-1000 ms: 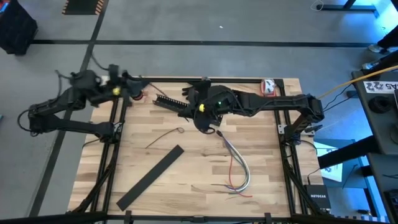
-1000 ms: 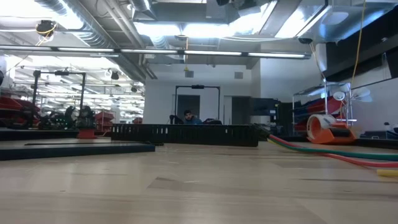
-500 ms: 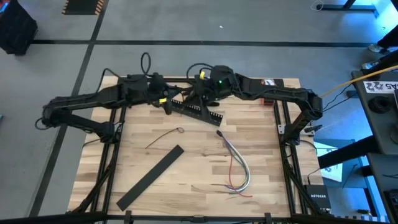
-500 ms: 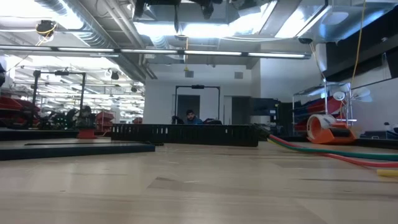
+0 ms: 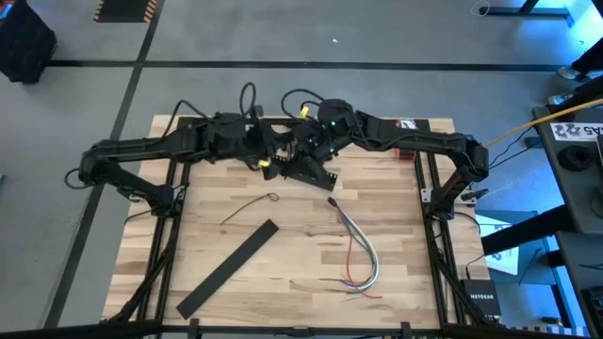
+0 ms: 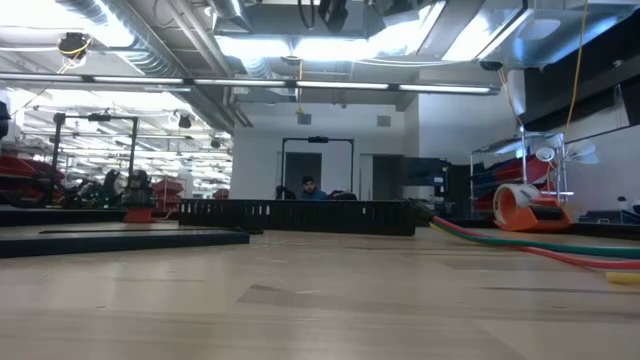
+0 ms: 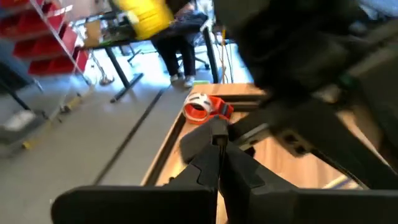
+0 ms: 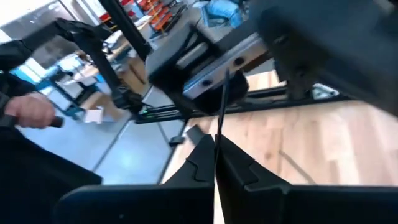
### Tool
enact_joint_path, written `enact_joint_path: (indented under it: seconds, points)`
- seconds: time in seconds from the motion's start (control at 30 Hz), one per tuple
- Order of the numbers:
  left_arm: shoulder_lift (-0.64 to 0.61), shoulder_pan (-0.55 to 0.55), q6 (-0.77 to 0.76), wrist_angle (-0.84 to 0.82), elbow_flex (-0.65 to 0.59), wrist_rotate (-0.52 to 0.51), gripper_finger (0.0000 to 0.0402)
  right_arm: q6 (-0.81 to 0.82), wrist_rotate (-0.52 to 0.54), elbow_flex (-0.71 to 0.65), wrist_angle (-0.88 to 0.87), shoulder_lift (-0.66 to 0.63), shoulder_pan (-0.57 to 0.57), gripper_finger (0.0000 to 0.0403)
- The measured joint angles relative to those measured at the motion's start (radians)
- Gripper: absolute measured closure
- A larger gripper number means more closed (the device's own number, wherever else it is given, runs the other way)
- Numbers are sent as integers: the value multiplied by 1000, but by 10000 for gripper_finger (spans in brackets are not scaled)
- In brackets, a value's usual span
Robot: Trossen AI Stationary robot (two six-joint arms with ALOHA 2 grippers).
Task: Ziptie cables
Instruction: Prepare the black zip tie
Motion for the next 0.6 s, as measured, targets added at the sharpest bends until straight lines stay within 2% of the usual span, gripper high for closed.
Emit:
enact_joint_path:
  seconds: [0.17, 0.47, 0.6]
  points:
    - [15, -58, 161, -7, 15, -89, 401, 51, -52, 0, -37, 0, -18, 403]
    - [17, -102, 428, -1, 15, -110, 401, 116, -122, 0, -76, 2, -29, 403]
    - [22, -100, 492, 4, 15, -110, 401, 148, -131, 0, -76, 5, -29, 403]
